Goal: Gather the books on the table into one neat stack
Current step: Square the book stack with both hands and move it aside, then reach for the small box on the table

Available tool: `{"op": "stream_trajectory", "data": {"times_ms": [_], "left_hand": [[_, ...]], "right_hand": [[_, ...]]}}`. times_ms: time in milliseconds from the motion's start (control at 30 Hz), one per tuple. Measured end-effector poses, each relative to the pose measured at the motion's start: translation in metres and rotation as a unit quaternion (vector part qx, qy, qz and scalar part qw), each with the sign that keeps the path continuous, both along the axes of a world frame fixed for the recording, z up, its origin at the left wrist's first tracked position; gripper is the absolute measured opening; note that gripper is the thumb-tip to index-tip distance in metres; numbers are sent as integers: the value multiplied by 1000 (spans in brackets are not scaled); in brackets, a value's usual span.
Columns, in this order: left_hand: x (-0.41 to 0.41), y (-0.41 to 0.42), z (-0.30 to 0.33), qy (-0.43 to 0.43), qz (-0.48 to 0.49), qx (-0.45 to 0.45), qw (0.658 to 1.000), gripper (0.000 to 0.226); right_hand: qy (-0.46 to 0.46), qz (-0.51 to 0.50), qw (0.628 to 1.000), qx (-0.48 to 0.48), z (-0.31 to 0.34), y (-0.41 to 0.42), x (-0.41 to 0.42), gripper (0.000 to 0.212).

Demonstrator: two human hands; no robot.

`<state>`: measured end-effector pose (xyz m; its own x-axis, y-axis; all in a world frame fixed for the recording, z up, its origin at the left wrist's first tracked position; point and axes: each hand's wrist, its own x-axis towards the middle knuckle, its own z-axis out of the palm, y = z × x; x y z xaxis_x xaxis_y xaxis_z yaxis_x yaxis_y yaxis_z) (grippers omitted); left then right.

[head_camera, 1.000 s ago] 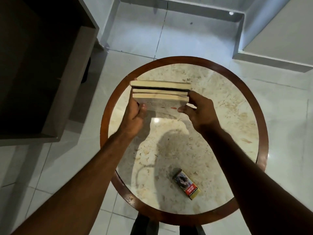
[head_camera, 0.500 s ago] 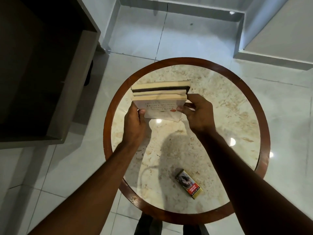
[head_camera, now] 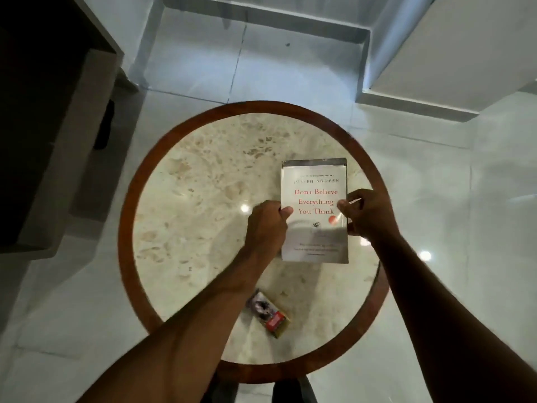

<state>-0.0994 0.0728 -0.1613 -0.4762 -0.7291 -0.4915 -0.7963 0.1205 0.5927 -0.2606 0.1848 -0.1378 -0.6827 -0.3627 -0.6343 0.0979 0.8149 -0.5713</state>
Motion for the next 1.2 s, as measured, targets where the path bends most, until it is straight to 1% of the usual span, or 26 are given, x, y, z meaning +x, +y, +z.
{"op": "stream_trajectory", "data": {"times_ms": [100,200,267,367,467,500,567,600,633,667,700,733,767,800,867,933,967,1000,1033,1100,1133,1167,1200], "left_hand": [[-34,2,-3,-11,-15,-33,999,33],[-76,21,-9,-5,-38,-46,998,34],[-98,34,-11,-11,-49,-49,998,34],[-108,43,-19,-26,-44,-47,998,32],[-109,45,-23,-11,-45,-41,998,31],[-107,46,-24,-2,-47,-42,998,34],[-96,50,-25,13,-60,-67,996,45],[-84,51,-26,20,-77,-100,992,52],[-69,50,-29,21,-103,-149,983,58],[-50,46,-34,10,-135,-210,968,63],[-28,40,-39,-20,-171,-271,947,68],[-5,33,-44,-63,-202,-314,926,73],[18,26,-48,-103,-229,-335,908,79],[39,20,-51,-126,-249,-339,898,86],[64,16,-57,-151,-271,-305,900,99],[69,19,-59,-174,-282,-276,902,105],[67,21,-60,-178,-283,-268,904,106],[63,21,-59,-178,-281,-262,906,106],[60,21,-59,-176,-279,-256,908,106],[58,19,-62,-171,-275,-252,912,105],[57,20,-64,-171,-276,-248,913,105],[56,22,-65,-171,-278,-245,913,105],[57,27,-67,-171,-282,-241,913,105]], "right_hand": [[-3,-16,1000,6,1,5,-29,19],[5,-19,999,27,1,19,-68,21],[24,-2,999,41,-3,31,-87,20],[44,29,998,46,-16,43,-95,19],[41,24,997,55,-26,50,-98,23],[66,28,995,63,-26,53,-98,27],[183,29,979,81,-20,66,-92,42],[250,27,965,77,-13,75,-84,46],[298,35,952,57,-7,82,-70,49],[320,62,945,29,-2,87,-52,50],[321,113,940,1,1,90,-29,51],[311,188,932,-12,2,92,-4,51],[307,272,912,-14,1,92,25,55],[307,348,886,-9,-1,93,55,64],[292,458,840,20,-5,99,101,87],[255,502,823,70,-9,106,122,105],[255,518,813,81,-13,109,126,107],[262,535,799,79,-17,110,126,105],[269,552,786,67,-21,110,126,99],[272,583,765,41,-29,107,126,71],[274,582,765,30,-30,107,125,56],[265,575,774,25,-30,107,124,46],[223,562,796,30,-30,107,121,44]]}}
